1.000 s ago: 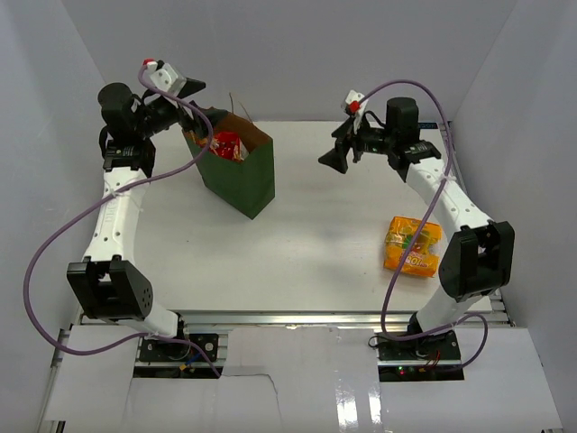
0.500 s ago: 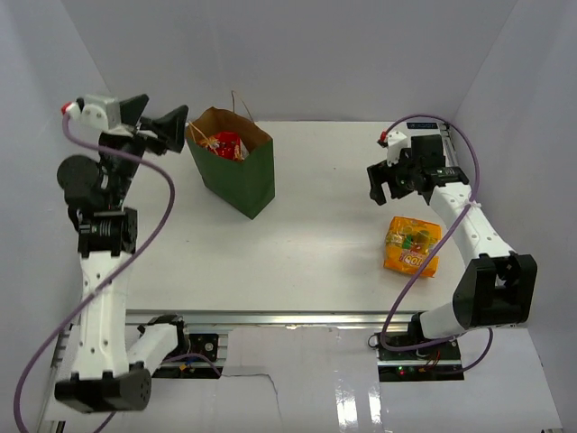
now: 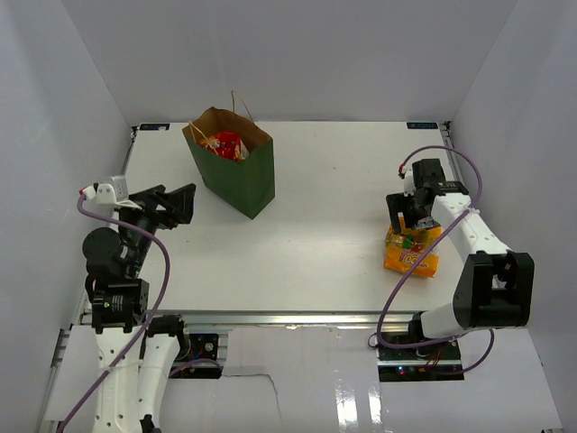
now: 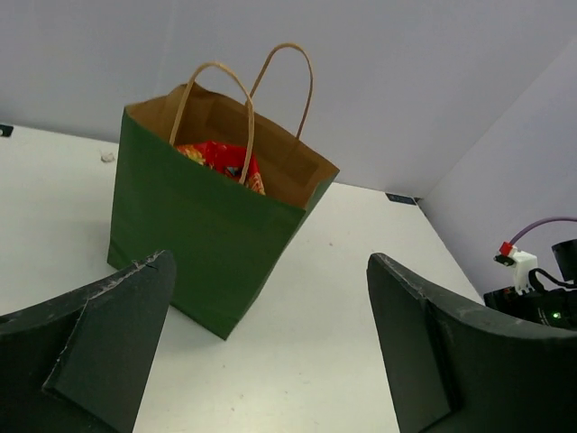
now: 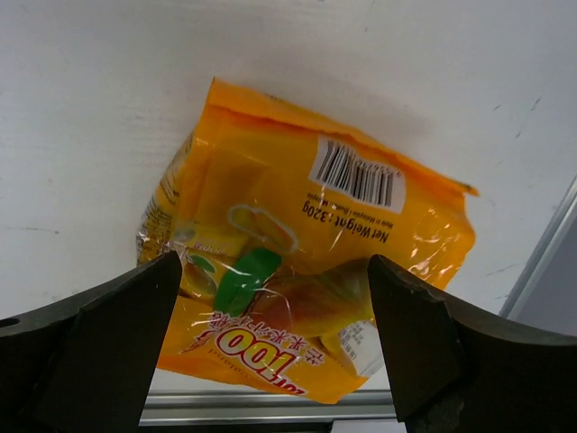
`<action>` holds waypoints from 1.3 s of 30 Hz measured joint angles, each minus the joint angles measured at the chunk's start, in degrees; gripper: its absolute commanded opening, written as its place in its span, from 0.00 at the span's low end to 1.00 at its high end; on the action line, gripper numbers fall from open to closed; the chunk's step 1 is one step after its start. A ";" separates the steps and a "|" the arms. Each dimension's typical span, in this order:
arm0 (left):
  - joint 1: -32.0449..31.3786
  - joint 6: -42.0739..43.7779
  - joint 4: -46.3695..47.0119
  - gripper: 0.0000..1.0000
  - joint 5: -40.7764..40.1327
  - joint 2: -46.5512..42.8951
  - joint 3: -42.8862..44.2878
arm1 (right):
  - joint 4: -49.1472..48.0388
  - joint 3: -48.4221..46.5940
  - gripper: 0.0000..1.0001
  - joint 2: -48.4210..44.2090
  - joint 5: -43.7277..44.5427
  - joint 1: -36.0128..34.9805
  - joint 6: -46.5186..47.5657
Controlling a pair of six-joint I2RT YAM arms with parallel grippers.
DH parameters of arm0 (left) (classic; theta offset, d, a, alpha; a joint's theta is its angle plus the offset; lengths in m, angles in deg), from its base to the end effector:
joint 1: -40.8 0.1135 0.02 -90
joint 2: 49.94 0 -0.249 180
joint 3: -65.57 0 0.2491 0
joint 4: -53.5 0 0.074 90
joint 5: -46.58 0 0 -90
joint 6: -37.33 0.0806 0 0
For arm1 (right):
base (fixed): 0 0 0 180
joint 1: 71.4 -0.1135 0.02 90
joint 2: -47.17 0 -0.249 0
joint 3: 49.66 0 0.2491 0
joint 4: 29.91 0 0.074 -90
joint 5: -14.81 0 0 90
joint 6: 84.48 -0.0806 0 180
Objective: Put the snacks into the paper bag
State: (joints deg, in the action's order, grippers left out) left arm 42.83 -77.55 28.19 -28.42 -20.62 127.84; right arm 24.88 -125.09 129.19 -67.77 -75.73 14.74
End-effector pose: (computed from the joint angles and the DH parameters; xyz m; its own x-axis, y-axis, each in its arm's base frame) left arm 0.1631 -0.0151 0.3911 0.0271 -0.4057 -0.9136 0.2574 0.8860 -0.3858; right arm 0.3065 0.0128 0.1964 -0.8619 -0.2246 -0.4546 -0.1533 0.9700 -0.1886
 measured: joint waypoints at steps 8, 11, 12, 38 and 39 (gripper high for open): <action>0.00 -2.64 -3.69 0.98 0.04 -4.55 -1.86 | 1.36 2.80 0.94 3.02 -2.47 3.34 -4.68; 0.00 -3.43 -4.31 0.98 0.48 -5.38 -2.69 | -0.87 2.78 0.91 6.64 -3.93 4.85 -5.97; 0.00 -3.56 -4.76 0.98 0.59 -5.53 -2.84 | -1.77 2.78 0.76 7.28 -4.24 5.05 -6.05; 0.00 -6.10 -8.76 0.98 2.58 -10.27 -4.07 | 1.88 -3.91 0.08 9.73 -59.10 5.75 25.57; 0.00 -6.16 -8.76 0.98 2.69 -10.27 -4.09 | 2.54 -6.01 0.08 11.30 -61.57 5.51 26.95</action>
State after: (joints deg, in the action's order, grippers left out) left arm 42.83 -83.71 19.43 -25.73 -30.89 123.76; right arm 27.42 -131.10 140.49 -129.34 -70.23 41.69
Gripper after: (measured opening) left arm 0.975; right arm 0.092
